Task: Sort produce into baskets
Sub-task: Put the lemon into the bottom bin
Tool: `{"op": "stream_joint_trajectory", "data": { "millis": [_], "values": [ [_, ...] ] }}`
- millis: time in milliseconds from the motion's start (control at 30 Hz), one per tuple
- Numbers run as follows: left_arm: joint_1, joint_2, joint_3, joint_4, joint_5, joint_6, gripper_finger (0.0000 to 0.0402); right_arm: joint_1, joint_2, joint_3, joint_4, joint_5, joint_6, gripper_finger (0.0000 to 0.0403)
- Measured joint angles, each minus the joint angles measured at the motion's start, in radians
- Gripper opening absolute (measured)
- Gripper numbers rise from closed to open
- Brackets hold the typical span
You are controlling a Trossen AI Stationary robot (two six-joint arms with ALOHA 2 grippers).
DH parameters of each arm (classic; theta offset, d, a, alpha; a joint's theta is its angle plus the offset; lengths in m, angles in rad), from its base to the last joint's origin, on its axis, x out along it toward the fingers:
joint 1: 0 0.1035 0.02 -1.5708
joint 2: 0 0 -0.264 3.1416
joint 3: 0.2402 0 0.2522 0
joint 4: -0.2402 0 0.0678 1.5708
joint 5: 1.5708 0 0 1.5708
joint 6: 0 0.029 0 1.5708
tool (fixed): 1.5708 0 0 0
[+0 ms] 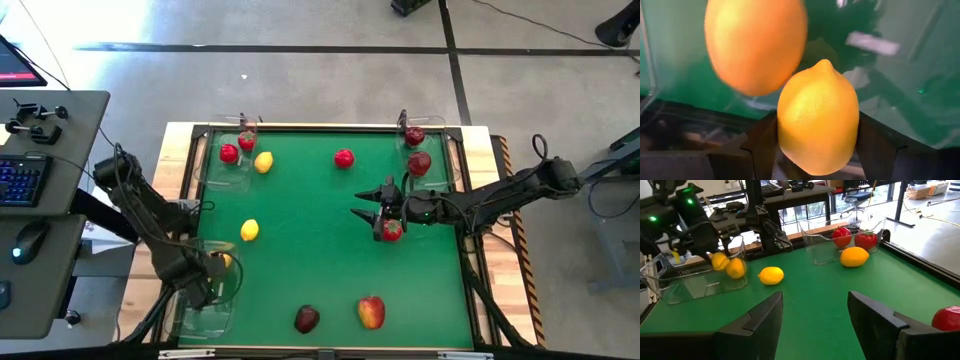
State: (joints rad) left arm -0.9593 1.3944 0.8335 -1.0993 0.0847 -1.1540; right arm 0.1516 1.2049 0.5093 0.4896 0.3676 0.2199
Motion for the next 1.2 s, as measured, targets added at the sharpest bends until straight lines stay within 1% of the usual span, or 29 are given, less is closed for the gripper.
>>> {"op": "stream_joint_trajectory", "data": {
  "millis": [200,467,1200],
  "values": [
    [0.025,0.000,-0.008,0.004,0.007,0.053,0.0213,0.000,0.000,0.000,0.000,0.000,0.000,0.0216],
    [0.031,0.000,0.020,0.007,-0.007,0.087,0.0232,0.000,0.000,0.000,0.000,0.000,0.007,0.0216],
    [0.030,0.000,0.021,0.034,0.018,0.109,0.0235,0.000,0.000,0.000,-0.003,0.000,0.006,0.0216]
  ]
}}
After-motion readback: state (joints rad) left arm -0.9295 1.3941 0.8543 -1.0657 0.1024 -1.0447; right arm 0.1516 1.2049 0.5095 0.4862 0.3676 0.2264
